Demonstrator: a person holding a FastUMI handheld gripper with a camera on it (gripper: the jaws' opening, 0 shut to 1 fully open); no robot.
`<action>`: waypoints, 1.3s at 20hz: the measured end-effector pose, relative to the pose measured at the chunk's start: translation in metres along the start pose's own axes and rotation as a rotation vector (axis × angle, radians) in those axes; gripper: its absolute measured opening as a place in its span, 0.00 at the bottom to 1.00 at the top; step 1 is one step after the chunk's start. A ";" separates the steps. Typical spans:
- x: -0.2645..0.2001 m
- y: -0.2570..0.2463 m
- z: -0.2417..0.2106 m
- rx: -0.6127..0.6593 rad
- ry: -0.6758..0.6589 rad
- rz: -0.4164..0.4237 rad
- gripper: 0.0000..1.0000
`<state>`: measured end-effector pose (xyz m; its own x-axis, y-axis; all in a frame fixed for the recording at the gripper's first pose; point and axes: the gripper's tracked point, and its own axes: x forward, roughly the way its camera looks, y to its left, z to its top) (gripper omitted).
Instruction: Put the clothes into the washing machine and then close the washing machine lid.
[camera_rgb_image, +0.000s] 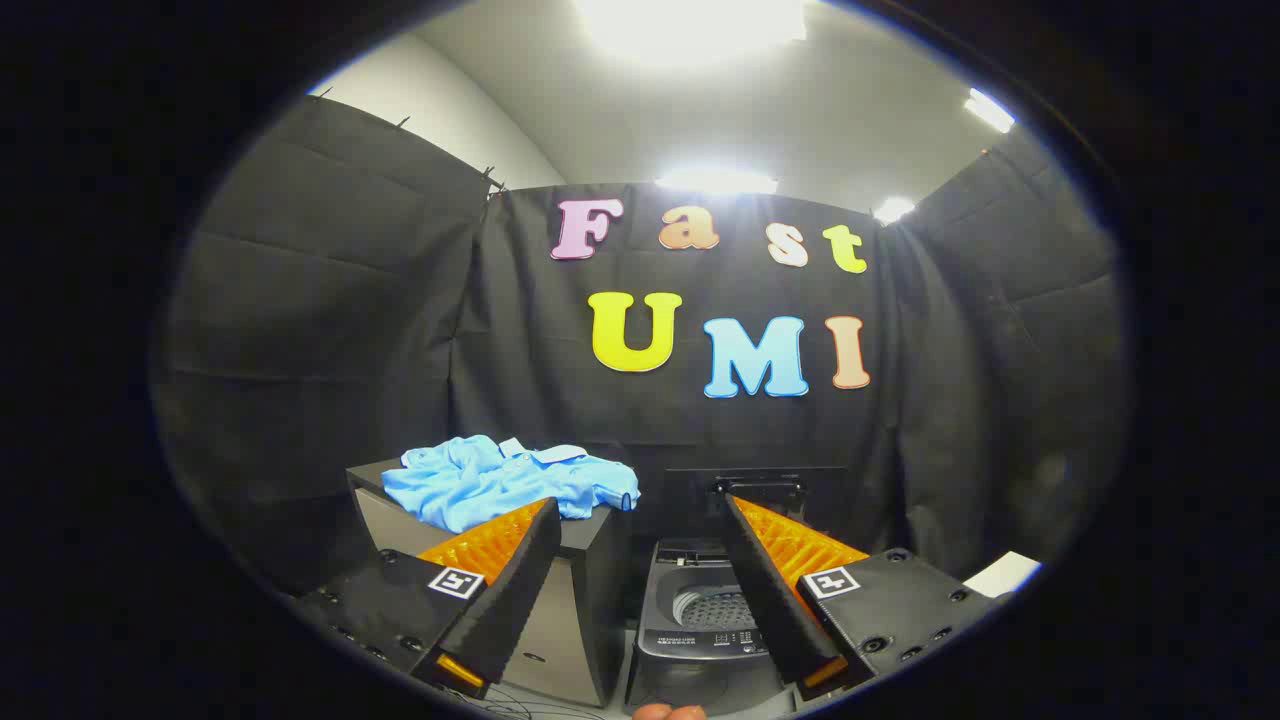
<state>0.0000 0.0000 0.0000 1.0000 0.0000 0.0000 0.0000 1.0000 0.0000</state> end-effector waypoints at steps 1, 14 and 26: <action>0.001 -0.003 0.001 -0.002 0.001 -0.008 1.00; 0.003 -0.012 0.002 -0.030 -0.011 -0.047 1.00; 0.004 -0.022 0.001 -0.032 -0.002 -0.071 1.00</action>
<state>0.0044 -0.0217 0.0011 0.9975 -0.0706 0.0031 0.0707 0.9970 -0.0314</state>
